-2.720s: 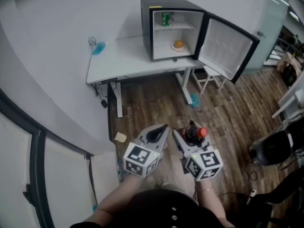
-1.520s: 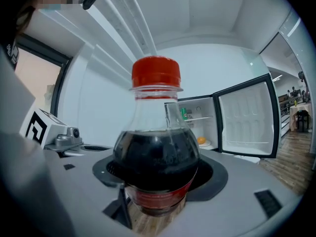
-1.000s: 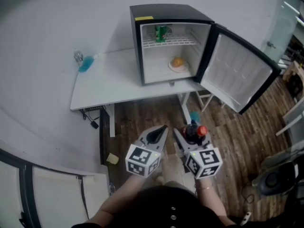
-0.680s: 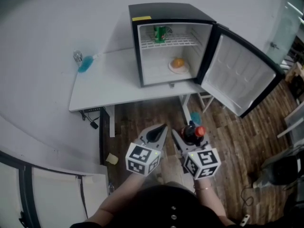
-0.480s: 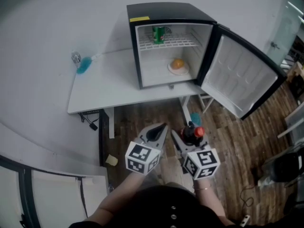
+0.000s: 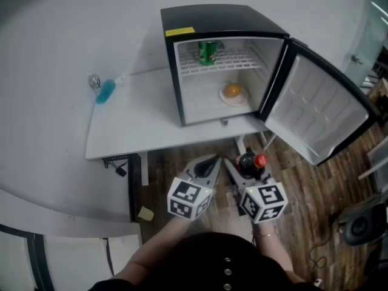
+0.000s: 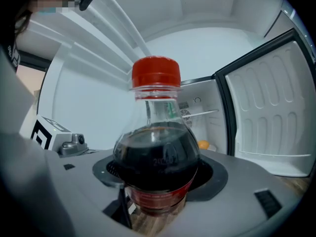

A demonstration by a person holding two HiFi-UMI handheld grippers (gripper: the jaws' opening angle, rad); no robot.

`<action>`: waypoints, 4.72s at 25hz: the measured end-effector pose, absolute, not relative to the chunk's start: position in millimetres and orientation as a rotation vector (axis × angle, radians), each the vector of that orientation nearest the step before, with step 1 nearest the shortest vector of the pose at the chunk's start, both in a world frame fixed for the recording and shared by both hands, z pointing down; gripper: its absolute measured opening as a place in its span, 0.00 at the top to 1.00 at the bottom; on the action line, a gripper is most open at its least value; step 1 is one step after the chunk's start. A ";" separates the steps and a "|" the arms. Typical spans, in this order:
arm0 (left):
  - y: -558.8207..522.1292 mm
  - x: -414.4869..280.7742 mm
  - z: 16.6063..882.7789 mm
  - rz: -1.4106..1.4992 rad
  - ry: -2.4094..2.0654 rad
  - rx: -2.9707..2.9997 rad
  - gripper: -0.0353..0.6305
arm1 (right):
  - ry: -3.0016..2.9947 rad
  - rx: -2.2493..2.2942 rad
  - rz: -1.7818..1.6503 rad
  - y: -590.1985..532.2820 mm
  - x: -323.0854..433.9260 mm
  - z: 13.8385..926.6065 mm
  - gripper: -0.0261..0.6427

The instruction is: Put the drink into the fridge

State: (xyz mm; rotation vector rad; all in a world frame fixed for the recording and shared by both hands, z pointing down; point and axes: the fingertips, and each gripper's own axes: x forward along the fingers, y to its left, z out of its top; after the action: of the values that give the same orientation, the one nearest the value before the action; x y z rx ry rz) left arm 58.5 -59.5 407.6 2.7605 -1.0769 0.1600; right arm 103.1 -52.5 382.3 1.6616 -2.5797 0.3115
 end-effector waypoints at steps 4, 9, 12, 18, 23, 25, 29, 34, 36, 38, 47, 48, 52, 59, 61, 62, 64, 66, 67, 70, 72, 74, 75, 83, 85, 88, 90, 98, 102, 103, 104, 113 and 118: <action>-101.4 55.4 406.2 0.152 -1.076 2.763 0.94 | -2.570 1.652 0.284 -94.9 95.7 381.0 0.49; -148.6 49.9 404.1 0.151 -1.077 2.758 0.94 | -2.546 1.666 0.273 -141.3 93.1 380.8 0.49; -174.9 42.2 404.0 0.149 -1.086 2.757 0.94 | -2.531 1.677 0.278 -166.7 91.6 381.4 0.49; -210.0 33.2 407.4 0.149 -1.073 2.739 0.94 | -2.496 1.700 0.288 -197.6 88.1 388.3 0.49; -222.0 30.7 417.5 0.183 -1.075 2.730 0.94 | -2.512 1.658 0.361 -204.2 82.7 404.4 0.49; -222.5 31.1 421.1 0.188 -1.080 2.719 0.94 | -2.500 1.654 0.385 -204.7 84.8 411.0 0.49; -224.0 30.7 424.9 0.197 -1.112 2.703 0.94 | -2.501 1.637 0.410 -208.8 87.2 417.6 0.49; -233.0 35.5 420.7 0.177 -1.157 2.688 0.94 | -2.532 1.575 0.392 -217.3 87.6 416.7 0.49; -236.9 38.4 419.5 0.167 -1.178 2.673 0.94 | -2.540 1.541 0.385 -221.6 88.6 416.4 0.49; -238.7 43.1 418.8 0.162 -1.192 2.655 0.94 | -2.545 1.506 0.384 -224.4 91.7 415.3 0.49; -244.6 61.0 414.2 0.146 -1.235 2.624 0.94 | -2.527 1.481 0.319 -241.4 120.1 408.3 0.49; -246.5 61.3 414.6 0.150 -1.241 2.622 0.94 | -2.528 1.473 0.310 -243.9 120.6 408.8 0.49; -256.1 61.0 419.0 0.169 -1.248 2.629 0.94 | -2.527 1.426 0.276 -253.8 118.8 411.0 0.49; -272.6 52.8 431.7 0.201 -1.255 2.611 0.94 | -2.542 1.357 0.249 -271.2 108.4 417.2 0.49; -275.4 49.0 438.1 0.218 -1.258 2.601 0.94 | -2.541 1.326 0.241 -275.1 103.5 421.0 0.49; -276.9 47.1 440.9 0.224 -1.262 2.596 0.94 | -2.541 1.316 0.240 -277.1 101.4 423.1 0.49; -279.7 45.4 443.3 0.229 -1.265 2.597 0.94 | -2.545 1.307 0.244 -281.9 98.3 426.9 0.49; -282.5 47.5 444.6 0.227 -1.252 2.620 0.94 | -2.552 1.307 0.258 -288.0 96.4 430.8 0.49; -284.2 48.6 445.3 0.227 -1.251 2.632 0.94 | -2.555 1.313 0.264 -292.0 95.9 432.6 0.49; -292.2 47.3 448.4 0.225 -1.288 2.643 0.94 | -2.560 1.342 0.263 -305.8 95.5 437.5 0.49; -297.5 46.3 452.8 0.235 -1.322 2.642 0.94 | -2.553 1.351 0.263 -313.3 95.1 442.5 0.49; -303.2 46.2 458.4 0.243 -1.343 2.633 0.94 | -2.546 1.349 0.269 -320.5 94.5 448.5 0.49; -306.3 46.5 460.8 0.240 -1.345 2.625 0.94 | -2.542 1.351 0.269 -324.6 94.3 451.4 0.49; -328.3 45.6 480.5 0.251 -1.411 2.594 0.94 | -2.508 1.373 0.267 -347.8 92.5 476.0 0.49; -333.2 42.6 486.2 0.257 -1.438 2.579 0.94 | -2.497 1.378 0.257 -352.2 90.4 482.1 0.49; -338.0 40.7 496.0 0.251 -1.445 2.544 0.94 | -2.481 1.371 0.274 -361.6 88.0 491.8 0.49; -341.1 42.6 501.6 0.264 -1.447 2.541 0.94 | -2.481 1.360 0.290 -369.5 86.8 496.6 0.49; -356.2 40.2 510.2 0.276 -1.487 2.511 0.94 | -2.474 1.317 0.253 -395.7 78.5 506.2 0.49; -363.8 39.1 512.3 0.286 -1.508 2.504 0.94 | -2.460 1.328 0.262 -408.6 78.3 510.1 0.49; -365.4 38.7 512.8 0.283 -1.511 2.496 0.94 | -2.455 1.330 0.265 -411.1 78.4 511.4 0.49; -366.9 38.0 512.7 0.276 -1.517 2.489 0.94 | -2.450 1.329 0.267 -413.0 78.2 511.9 0.49; -375.7 30.4 507.1 0.210 -1.599 2.442 0.94 | -2.436 1.334 0.270 -432.8 72.1 516.3 0.49; -381.1 28.7 508.7 0.202 -1.616 2.415 0.94 | -2.415 1.336 0.222 -444.7 70.4 521.1 0.49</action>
State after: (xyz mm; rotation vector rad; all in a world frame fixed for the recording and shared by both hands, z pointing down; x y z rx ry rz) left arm 28.7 -381.1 508.7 2.4154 -1.6161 0.2021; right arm 70.4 -444.7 521.1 1.3358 -2.4150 0.2218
